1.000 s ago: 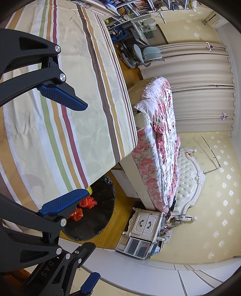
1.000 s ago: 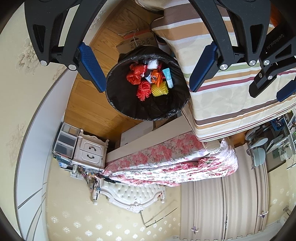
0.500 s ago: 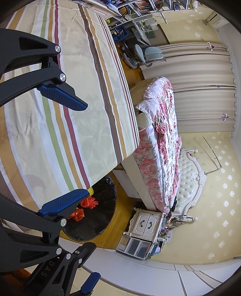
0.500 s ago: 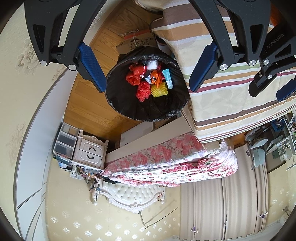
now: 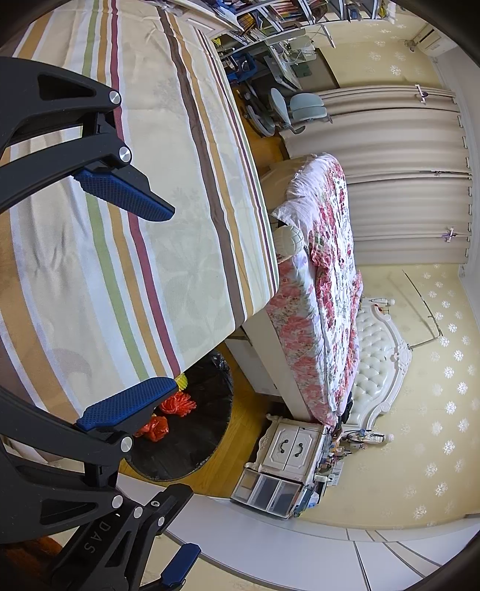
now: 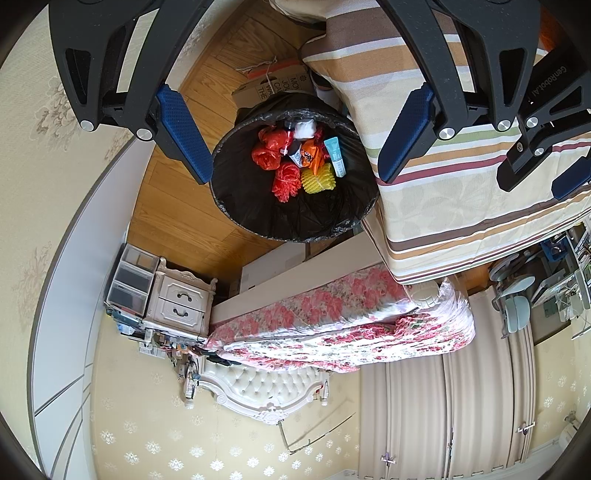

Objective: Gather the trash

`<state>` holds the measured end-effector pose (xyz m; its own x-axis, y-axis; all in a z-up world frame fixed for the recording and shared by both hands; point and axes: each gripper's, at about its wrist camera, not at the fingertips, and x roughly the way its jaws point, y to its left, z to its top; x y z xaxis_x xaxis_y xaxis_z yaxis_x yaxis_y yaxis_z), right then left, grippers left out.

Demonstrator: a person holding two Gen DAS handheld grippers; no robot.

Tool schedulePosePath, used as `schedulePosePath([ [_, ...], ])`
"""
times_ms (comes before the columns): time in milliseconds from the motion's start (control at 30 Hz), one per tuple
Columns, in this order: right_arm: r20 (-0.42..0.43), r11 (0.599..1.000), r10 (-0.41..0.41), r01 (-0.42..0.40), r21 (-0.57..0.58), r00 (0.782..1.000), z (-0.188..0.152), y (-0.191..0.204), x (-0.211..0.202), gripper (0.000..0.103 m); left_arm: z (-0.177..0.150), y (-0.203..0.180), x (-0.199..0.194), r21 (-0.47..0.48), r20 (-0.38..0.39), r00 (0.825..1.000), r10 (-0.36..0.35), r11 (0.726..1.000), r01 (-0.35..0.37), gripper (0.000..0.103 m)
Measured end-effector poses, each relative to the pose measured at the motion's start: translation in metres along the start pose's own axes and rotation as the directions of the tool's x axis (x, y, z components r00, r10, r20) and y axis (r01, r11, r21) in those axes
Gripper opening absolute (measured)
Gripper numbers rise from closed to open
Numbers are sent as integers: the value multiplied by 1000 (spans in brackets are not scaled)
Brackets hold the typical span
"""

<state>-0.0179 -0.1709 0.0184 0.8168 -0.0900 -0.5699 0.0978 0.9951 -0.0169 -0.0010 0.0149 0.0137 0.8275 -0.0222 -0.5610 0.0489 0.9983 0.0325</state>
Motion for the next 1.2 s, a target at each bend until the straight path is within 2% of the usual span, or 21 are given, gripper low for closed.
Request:
schedulePosePath([
  [1200, -1, 1000, 0, 0, -1, 1000, 1, 0, 0, 89, 0, 3, 1, -4, -4, 1000, -3, 1000, 3, 84],
])
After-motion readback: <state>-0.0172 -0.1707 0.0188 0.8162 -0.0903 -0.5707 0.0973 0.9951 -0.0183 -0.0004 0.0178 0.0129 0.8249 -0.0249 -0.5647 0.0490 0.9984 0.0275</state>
